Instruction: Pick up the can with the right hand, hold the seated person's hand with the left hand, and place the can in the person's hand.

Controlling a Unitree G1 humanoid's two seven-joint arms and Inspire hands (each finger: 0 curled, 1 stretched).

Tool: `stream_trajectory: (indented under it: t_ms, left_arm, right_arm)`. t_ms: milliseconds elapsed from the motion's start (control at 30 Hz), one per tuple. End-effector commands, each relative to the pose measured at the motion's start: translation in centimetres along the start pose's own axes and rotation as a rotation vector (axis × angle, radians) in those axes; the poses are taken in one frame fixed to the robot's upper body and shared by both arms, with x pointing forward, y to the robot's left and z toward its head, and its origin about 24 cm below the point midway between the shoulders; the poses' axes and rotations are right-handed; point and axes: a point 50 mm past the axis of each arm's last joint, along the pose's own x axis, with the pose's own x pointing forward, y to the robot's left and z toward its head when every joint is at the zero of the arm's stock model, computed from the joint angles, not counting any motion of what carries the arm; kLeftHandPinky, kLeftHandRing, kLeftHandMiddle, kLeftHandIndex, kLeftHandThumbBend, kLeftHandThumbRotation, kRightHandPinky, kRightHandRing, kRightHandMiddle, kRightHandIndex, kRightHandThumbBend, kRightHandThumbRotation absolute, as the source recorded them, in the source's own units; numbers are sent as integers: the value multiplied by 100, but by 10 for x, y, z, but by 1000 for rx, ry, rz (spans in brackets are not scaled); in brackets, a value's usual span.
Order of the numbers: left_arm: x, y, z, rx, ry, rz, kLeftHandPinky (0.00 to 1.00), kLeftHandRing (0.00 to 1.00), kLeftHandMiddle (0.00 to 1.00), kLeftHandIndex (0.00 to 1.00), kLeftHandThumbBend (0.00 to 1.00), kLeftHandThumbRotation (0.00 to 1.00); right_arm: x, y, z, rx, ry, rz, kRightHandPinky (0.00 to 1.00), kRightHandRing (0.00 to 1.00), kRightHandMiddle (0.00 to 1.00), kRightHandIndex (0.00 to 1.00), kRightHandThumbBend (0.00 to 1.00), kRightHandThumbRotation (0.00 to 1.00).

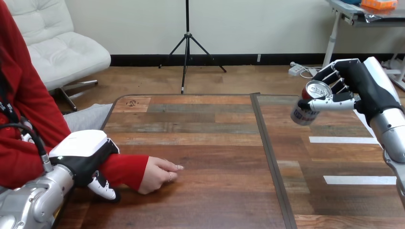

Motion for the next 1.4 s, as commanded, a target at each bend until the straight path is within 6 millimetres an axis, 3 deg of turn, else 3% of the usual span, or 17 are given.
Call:
stream_trajectory:
  t_ms: [0,400,1367]
  left_arm:
    - [1,-4,13,-41,-50,-2,26,33,38,35,77,0]
    - [-2,16,16,-51,-104,101,23,28,35,34,77,0]
    - [-14,67,25,-65,-198,358,24,30,34,34,77,0]
  right_arm:
    - [9,-15,27,23,-115,-60,36,40,46,47,74,0]
    - [11,-8,30,20,-116,-41,35,40,46,48,74,0]
    - [17,20,37,42,-107,7,36,40,45,48,73,0]
